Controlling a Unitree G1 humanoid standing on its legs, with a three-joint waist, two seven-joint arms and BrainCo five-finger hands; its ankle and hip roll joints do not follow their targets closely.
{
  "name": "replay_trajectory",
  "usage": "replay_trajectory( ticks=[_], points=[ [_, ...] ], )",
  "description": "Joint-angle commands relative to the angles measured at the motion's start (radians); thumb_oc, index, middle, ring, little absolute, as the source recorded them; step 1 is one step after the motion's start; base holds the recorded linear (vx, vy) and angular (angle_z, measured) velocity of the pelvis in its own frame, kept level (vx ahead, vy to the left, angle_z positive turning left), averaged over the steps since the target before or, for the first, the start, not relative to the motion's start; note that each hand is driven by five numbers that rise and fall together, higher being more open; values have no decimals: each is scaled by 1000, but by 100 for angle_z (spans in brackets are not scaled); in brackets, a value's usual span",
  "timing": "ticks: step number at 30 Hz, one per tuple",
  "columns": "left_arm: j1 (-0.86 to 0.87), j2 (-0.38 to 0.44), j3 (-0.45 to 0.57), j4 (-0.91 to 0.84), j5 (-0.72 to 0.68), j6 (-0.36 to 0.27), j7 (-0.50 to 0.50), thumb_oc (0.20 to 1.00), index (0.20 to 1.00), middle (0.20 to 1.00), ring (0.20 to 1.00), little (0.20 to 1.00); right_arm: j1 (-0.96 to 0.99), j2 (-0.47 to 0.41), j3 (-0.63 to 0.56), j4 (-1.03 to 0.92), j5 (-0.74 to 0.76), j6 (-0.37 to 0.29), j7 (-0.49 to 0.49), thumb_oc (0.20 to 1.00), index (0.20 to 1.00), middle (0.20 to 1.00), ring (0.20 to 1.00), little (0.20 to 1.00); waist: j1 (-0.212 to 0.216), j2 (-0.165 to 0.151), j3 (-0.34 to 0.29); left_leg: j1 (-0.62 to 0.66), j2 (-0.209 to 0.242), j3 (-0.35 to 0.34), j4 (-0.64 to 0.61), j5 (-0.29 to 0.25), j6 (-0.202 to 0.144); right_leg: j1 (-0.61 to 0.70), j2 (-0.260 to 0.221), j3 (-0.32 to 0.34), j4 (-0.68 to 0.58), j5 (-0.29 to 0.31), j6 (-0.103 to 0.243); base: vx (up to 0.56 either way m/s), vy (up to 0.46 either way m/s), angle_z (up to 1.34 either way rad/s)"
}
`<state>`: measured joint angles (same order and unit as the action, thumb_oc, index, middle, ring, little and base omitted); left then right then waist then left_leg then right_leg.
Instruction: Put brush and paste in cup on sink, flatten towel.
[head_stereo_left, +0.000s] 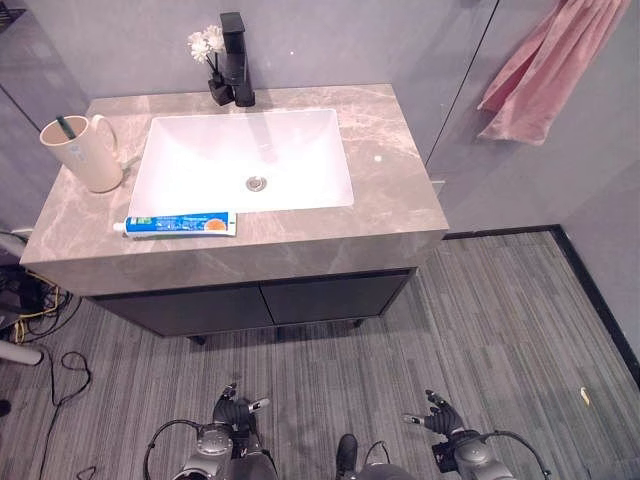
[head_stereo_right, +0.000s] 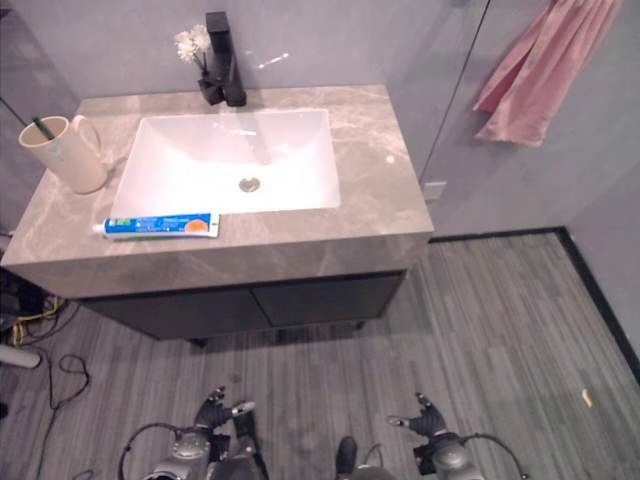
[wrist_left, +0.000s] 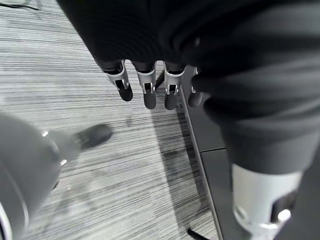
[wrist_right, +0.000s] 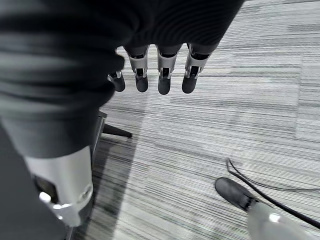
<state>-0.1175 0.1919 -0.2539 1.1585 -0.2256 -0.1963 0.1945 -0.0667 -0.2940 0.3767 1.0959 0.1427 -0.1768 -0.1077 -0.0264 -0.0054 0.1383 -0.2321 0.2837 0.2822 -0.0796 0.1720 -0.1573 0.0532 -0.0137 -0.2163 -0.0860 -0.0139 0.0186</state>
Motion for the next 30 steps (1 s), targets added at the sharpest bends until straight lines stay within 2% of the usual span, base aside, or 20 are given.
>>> replay_trajectory(
  ticks=[1,2,4,7,8,9,11,12,13,14,16,18,19,20,21,22,23,24,30],
  points=[
    [-20,44,-11,4,15,-35,31,1000,1000,1000,1000,1000,-11,-15,13,-26,-17,-23,-4,1000,1000,1000,1000,1000,33,-6,-33,15,-57,-53,-8,86,29,-14,-104,66,132,-9,93,499,341,-90],
    [-15,55,-12,3,19,-36,29,1000,1000,1000,1000,1000,-16,-9,9,-26,-16,-22,-2,1000,1000,1000,1000,1000,44,-17,-31,13,-98,-85,41,60,50,4,-132,96,169,-23,103,430,338,-63],
    [-11,69,-10,-4,24,-33,26,1000,1000,1000,1000,1000,-11,-7,-3,-30,-16,-18,4,1000,1000,1000,1000,1000,40,-32,-28,3,-130,-65,105,21,76,-3,-166,107,226,7,116,310,320,-33],
    [6,89,-12,-29,42,-29,21,1000,1000,1000,1000,1000,-17,-8,4,-59,-35,-15,15,1000,1000,1000,1000,1000,49,-38,-27,22,-188,-46,123,-32,128,-72,-217,125,392,125,137,200,286,-4],
    [6,89,-12,-29,42,-29,21,1000,1000,1000,1000,1000,-17,-8,4,-59,-35,-15,15,1000,1000,1000,1000,1000,51,-37,-29,19,-185,-45,123,-31,128,-75,-214,126,391,128,136,204,319,-7],
    [9,98,-23,-36,69,-27,16,1000,1000,1000,1000,1000,-28,-14,14,-84,-52,-18,17,1000,1000,1000,1000,1000,44,-26,-9,69,-203,-36,96,-43,151,-139,-223,111,515,187,137,143,259,-2],
    [16,103,-32,-37,103,-20,13,1000,1000,1000,1000,1000,-36,-16,22,-117,-59,-19,23,1000,1000,1000,1000,1000,37,-12,5,109,-212,-28,74,-55,165,-181,-217,86,590,207,143,186,271,1],
    [19,102,-38,-32,117,-18,9,1000,1000,1000,1000,1000,-37,-16,24,-124,-57,-22,25,1000,1000,1000,1000,1000,28,-7,8,126,-217,-36,59,-59,169,-201,-183,105,596,189,139,209,158,1],
    [18,103,-39,-12,134,-19,4,1000,1000,1000,1000,1000,-34,-12,30,-132,-52,-26,31,1000,1000,1000,1000,1000,19,-7,10,145,-224,-40,39,-58,165,-214,-141,119,543,135,126,197,94,10],
    [20,103,-40,-4,140,-21,5,1000,1000,1000,1000,1000,-35,-9,31,-128,-49,-25,30,1000,1000,1000,1000,1000,25,-10,9,155,-228,-34,30,-59,164,-216,-149,94,497,124,125,170,39,6],
    [16,98,-44,25,156,-27,9,1000,1000,1000,1000,1000,-41,-4,39,-135,-51,-29,32,1000,1000,1000,1000,1000,33,-13,1,175,-215,-25,1,-63,144,-206,-215,11,321,128,134,143,-81,-2],
    [15,93,-47,37,159,-29,10,1000,1000,1000,1000,1000,-45,-2,43,-131,-56,-28,31,1000,1000,1000,1000,1000,29,-14,-4,177,-210,-34,-6,-64,137,-208,-217,26,271,137,140,145,-127,-16],
    [13,90,-47,48,169,-30,10,1000,1000,1000,1000,1000,-44,-3,57,-147,-69,-27,35,1000,1000,1000,1000,1000,16,-27,-7,192,-208,-60,-8,-75,123,-212,-203,118,172,164,148,140,-109,-5],
    [13,90,-46,48,169,-30,10,1000,1000,1000,1000,1000,-44,-3,57,-147,-69,-27,35,1000,1000,1000,1000,1000,17,-27,-9,190,-207,-59,-8,-74,123,-214,-202,118,170,166,148,166,-162,13],
    [20,88,-43,50,169,-33,10,1000,1000,1000,1000,1000,-46,-3,57,-134,-75,-23,33,1000,1000,1000,1000,1000,23,-37,-12,196,-203,-56,-8,-72,119,-206,-212,119,162,208,171,78,-164,44],
    [31,87,-44,46,180,-31,5,1000,1000,1000,1000,1000,-35,-3,65,-133,-87,-19,37,1000,1000,1000,1000,1000,34,-50,-22,194,-193,-61,-8,-66,103,-177,-210,94,116,199,165,80,-164,49],
    [31,87,-44,45,180,-31,5,1000,1000,1000,1000,1000,-35,-3,66,-132,-87,-19,37,1000,1000,1000,1000,1000,33,-50,-21,194,-193,-62,-8,-65,103,-174,-210,92,114,200,165,76,-236,27],
    [55,87,-41,26,171,-36,3,1000,1000,1000,1000,1000,-31,-23,60,-140,-97,-20,39,1000,1000,1000,1000,1000,43,-50,-33,174,-175,-75,-8,-49,84,-146,-189,59,66,200,163,37,-178,7],
    [116,88,-47,-8,154,-45,-17,1000,1000,1000,1000,1000,-45,-48,36,-75,-87,-24,35,1000,1000,1000,1000,1000,73,-32,-38,157,-148,-125,-8,-21,50,-77,-163,-34,14,165,148,33,-139,32]
  ],
)
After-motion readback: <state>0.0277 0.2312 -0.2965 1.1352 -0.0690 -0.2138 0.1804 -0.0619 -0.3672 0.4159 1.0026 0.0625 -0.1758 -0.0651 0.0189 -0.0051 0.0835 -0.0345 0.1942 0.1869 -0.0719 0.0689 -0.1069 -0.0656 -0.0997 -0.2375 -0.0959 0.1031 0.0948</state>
